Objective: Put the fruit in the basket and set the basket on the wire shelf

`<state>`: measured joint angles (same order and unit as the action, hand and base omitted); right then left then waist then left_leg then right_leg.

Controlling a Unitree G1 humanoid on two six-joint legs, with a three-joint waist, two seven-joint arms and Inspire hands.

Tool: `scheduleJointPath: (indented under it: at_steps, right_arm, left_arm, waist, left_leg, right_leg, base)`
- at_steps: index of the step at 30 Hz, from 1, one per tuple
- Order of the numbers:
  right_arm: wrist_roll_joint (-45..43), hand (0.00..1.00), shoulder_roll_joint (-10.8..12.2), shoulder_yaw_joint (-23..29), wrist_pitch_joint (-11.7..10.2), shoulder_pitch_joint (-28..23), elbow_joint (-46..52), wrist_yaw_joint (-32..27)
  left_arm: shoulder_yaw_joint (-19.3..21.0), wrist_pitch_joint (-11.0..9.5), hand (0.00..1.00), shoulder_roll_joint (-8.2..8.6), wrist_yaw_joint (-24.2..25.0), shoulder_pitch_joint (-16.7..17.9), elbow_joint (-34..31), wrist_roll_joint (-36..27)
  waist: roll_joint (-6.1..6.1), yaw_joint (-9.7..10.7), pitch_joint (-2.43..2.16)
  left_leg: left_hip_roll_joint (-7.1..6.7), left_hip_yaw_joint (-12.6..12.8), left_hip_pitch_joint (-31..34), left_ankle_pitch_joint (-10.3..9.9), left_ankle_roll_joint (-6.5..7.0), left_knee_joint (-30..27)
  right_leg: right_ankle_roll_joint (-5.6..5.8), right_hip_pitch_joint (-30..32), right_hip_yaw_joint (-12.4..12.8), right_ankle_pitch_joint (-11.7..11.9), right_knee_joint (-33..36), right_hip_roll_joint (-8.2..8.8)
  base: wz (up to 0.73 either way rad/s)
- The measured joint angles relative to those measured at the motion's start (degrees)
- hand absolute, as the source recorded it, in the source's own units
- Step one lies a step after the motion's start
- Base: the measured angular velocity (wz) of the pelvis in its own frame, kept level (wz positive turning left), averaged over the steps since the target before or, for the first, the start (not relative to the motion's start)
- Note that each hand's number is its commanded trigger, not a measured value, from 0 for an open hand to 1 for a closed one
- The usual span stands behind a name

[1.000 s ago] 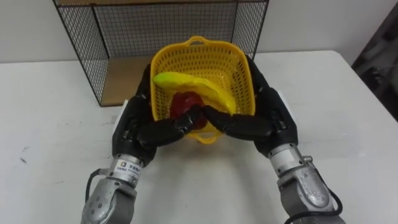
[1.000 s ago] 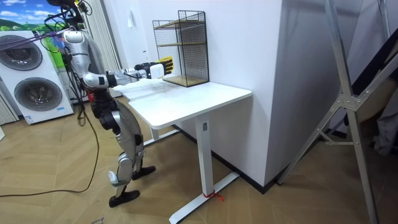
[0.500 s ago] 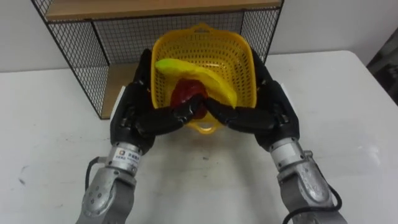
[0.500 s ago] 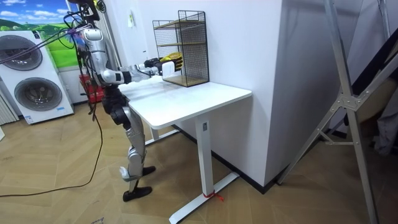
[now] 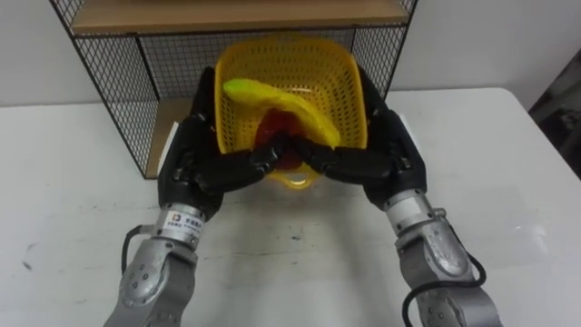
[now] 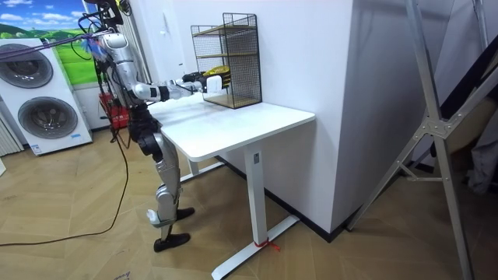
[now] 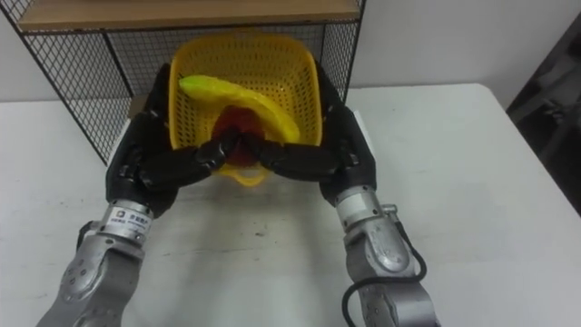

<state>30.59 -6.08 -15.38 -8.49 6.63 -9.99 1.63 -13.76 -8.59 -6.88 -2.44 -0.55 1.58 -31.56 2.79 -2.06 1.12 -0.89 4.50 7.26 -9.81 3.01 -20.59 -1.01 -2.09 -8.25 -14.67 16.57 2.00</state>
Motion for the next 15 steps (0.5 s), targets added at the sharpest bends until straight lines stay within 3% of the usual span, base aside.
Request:
scheduleJointPath:
  at_steps: [4, 10, 15]
  right_arm:
    - [0.6, 0.00, 0.2, -0.3, 1.6, 3.1, -2.3, -2.7]
    - [1.7, 0.00, 1.6, -0.2, 4.5, 11.1, -10.8, -7.2]
    - [2.6, 0.00, 1.8, 1.3, 8.9, 13.8, -13.2, -9.1]
  left_arm:
    - [0.1, 1.3, 0.00, 1.37, -1.7, -4.2, 5.5, 0.0]
    - [1.4, 4.5, 0.00, 4.05, -4.3, -10.1, 11.4, -0.1]
    - [3.5, 8.4, 0.00, 5.97, -5.4, -15.2, 18.5, 0.3]
  waist:
    - [-0.03, -0.3, 0.02]
    - [-0.27, -0.1, 0.47]
    - [-0.07, -0.1, 0.60]
  left_leg:
    - [-0.03, 0.1, -0.4, 0.2, -0.06, 0.6]
    - [0.02, -0.3, -1.8, 0.7, -0.43, 1.5]
    - [-0.18, -1.5, -2.6, 1.4, -0.69, 2.4]
  right_leg:
    - [-0.01, -0.1, 0.1, 0.2, -0.3, 0.04]
    - [-0.30, -2.2, -0.4, 0.9, -2.0, -0.14]
    - [-0.52, -3.8, -1.6, 1.5, -3.9, -0.16]
  base:
    - [-0.01]
    - [0.04]
    - [0.11]
